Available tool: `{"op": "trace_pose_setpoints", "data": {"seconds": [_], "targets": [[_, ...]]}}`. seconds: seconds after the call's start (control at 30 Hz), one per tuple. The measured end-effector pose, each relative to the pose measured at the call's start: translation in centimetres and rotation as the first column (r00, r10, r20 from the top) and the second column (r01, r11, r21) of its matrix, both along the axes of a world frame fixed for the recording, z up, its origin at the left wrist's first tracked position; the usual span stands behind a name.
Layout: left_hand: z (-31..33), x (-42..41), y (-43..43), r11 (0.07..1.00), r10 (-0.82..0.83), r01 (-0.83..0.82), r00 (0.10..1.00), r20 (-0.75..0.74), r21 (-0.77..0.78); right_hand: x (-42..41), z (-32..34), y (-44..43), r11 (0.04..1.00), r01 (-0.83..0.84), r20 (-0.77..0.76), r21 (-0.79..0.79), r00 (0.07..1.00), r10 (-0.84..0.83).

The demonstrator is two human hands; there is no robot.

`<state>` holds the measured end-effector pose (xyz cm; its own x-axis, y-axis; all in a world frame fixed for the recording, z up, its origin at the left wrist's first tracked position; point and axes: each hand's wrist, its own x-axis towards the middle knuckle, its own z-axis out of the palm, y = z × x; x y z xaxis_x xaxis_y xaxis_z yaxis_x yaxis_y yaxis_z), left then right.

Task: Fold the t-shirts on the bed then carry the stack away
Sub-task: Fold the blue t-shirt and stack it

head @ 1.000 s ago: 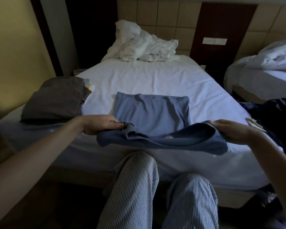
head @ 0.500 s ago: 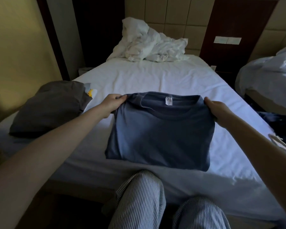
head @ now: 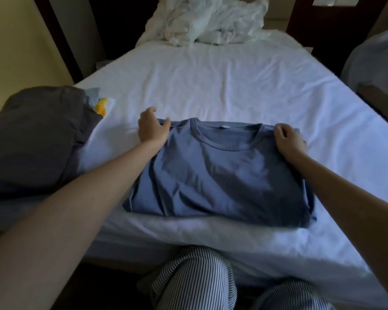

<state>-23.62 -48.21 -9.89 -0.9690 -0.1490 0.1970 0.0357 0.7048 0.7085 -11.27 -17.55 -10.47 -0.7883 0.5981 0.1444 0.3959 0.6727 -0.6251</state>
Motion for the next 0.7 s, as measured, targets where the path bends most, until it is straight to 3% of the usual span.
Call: {"op": "trace_pose_setpoints", "data": {"seconds": [0.07, 0.13, 0.23, 0.37, 0.43, 0.5, 0.7], "targets": [[-0.1, -0.7, -0.3, 0.995, 0.1, -0.098, 0.993, 0.061, -0.03, -0.1, 0.4, 0.7, 0.981, 0.193, -0.073, 0.023, 0.979, -0.19], [0.1, -1.6, -0.7, 0.991, 0.128, -0.118, 0.974, 0.188, -0.063, -0.1, 0.1, 2.4, 0.95, 0.311, 0.018, 0.018, 0.95, -0.311], [0.6, -3.0, -0.9, 0.991, 0.053, -0.077, 0.977, 0.206, 0.113, -0.5, -0.3, 4.7, 0.975, 0.216, 0.114, -0.055, 0.971, -0.209], [2.0, -4.9, -1.9, 0.963, 0.054, -0.07, 0.996, 0.067, 0.261, -1.9, 1.6, 6.6, 0.966, 0.191, -0.066, -0.176, 0.976, -0.205], [1.9, -5.0, -2.6, 0.968, 0.036, -0.06, 0.994, 0.098, 0.244, -2.0, 2.1, 7.7, 0.944, 0.209, -0.093, -0.255, 0.967, -0.239], [1.2, -4.5, -3.1, 0.984, -0.008, -0.018, 0.99, 0.144, 0.176, -2.0, 1.9, 8.0, 0.943, 0.192, -0.021, -0.272, 0.978, -0.206], [-0.4, 1.3, -4.3, 1.0, -0.021, 0.021, 0.999, 0.034, 0.004, 4.2, 1.0, 2.3, 0.98, 0.157, -0.014, -0.12, 0.987, -0.16]]}}
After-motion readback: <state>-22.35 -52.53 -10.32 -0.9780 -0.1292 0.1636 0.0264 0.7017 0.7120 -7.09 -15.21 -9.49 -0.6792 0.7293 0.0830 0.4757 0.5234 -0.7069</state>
